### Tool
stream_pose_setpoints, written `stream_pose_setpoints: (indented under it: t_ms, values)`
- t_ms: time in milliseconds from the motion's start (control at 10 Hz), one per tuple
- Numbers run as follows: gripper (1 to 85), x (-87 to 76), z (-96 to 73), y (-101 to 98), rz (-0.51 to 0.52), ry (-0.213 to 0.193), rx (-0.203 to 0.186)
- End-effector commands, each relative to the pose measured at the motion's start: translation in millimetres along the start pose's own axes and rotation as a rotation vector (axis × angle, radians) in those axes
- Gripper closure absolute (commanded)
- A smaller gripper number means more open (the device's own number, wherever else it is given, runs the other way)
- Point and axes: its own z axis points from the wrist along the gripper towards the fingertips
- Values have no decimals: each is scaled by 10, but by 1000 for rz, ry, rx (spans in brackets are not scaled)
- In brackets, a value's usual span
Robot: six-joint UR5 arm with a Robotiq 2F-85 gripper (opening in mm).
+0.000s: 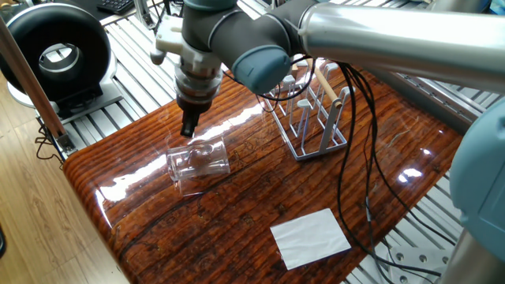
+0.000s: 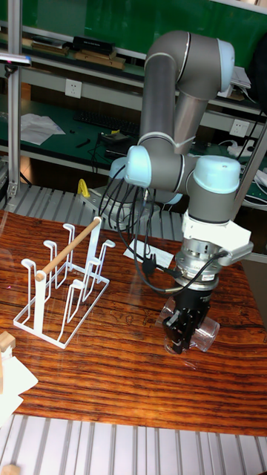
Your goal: Put the cup on the cup rack
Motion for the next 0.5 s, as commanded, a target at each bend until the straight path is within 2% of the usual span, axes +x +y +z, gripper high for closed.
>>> stream_pose_setpoints:
  t_ms: [0,400]
  values:
    - [580,33,46,-6,-47,-16,-8]
    - [567,93,102,36,-123,-27,-24]
